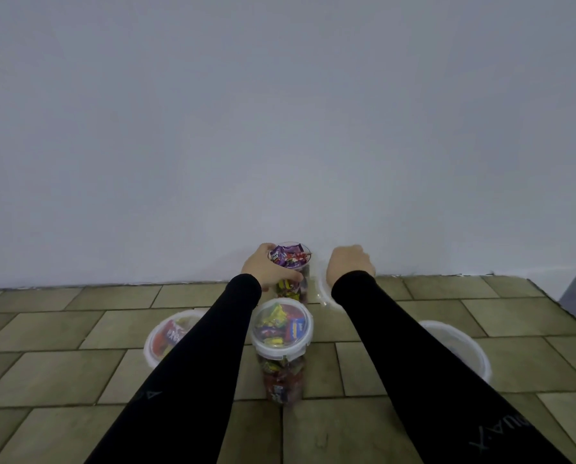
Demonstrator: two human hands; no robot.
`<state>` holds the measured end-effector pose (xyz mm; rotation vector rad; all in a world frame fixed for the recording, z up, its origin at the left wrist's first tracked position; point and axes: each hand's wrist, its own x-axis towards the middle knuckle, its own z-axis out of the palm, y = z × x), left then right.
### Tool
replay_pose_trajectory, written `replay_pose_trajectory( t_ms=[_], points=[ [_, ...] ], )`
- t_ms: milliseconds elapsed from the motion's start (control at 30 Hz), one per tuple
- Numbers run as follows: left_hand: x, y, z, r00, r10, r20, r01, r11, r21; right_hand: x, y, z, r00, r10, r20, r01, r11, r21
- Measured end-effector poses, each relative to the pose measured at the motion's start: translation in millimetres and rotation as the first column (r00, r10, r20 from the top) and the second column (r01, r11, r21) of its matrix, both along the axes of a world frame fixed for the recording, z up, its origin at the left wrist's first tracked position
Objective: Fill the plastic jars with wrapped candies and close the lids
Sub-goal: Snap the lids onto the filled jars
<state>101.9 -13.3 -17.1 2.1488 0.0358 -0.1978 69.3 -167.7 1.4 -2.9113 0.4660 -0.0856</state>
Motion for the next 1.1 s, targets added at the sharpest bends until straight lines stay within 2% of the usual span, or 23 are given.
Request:
replay_pose_trajectory(
  t_ms=[167, 267, 333, 467, 533, 633, 767, 900, 1000, 1100],
  points=[
    [-7.8, 2.5, 7.8, 0.994, -0.093, -0.064, 0.096, 0.994, 0.053, -6.2, -5.4, 39.0, 0.971, 0.036, 0.235, -0.046, 0.998, 0.037],
    [-9.9, 2.2, 10.0, 0.984, -0.147, -0.097, 0.154, 0.985, 0.075, -8.2, 4.7, 40.4, 0.897, 0.097, 0.43, -0.138, 0.988, 0.065],
    [-11.0, 1.8, 9.4, 0.981, -0.165, -0.104, 0.172, 0.983, 0.065, -8.9, 13.1, 35.2, 0.844, 0.184, 0.504, -0.227, 0.974, 0.024],
    [-10.0, 1.5, 3.8, 0.977, -0.18, -0.11, 0.183, 0.983, 0.018, -8.5, 18.9, 25.3, 0.789, 0.385, 0.479, -0.412, 0.91, -0.054],
    [-7.4, 2.1, 0.6, 0.978, -0.183, -0.102, 0.186, 0.982, 0.015, -9.1, 15.8, 26.5, 0.773, 0.441, 0.456, -0.489, 0.872, -0.016],
    [-3.7, 4.0, -2.7, 0.977, -0.181, -0.115, 0.183, 0.983, 0.009, -9.9, 11.5, 26.9, 0.762, 0.44, 0.475, -0.533, 0.843, 0.076],
    [0.9, 2.8, -7.5, 0.975, -0.194, -0.108, 0.194, 0.981, -0.008, -8.3, 11.3, 18.0, 0.742, 0.4, 0.538, -0.524, 0.847, 0.092],
    [1.1, 1.7, -8.7, 0.965, -0.256, -0.052, 0.255, 0.967, -0.029, -8.7, 18.6, 2.8, 0.77, 0.476, 0.425, -0.556, 0.828, 0.079],
    [2.4, 3.0, -8.4, 0.93, -0.367, 0.018, 0.368, 0.929, -0.038, -11.7, 16.6, -6.4, 0.756, 0.49, 0.434, -0.597, 0.788, 0.151],
    [6.5, 5.3, -14.5, 0.934, -0.357, -0.014, 0.357, 0.934, -0.017, -12.6, 10.5, -8.2, 0.734, 0.529, 0.427, -0.641, 0.747, 0.176]
  ],
)
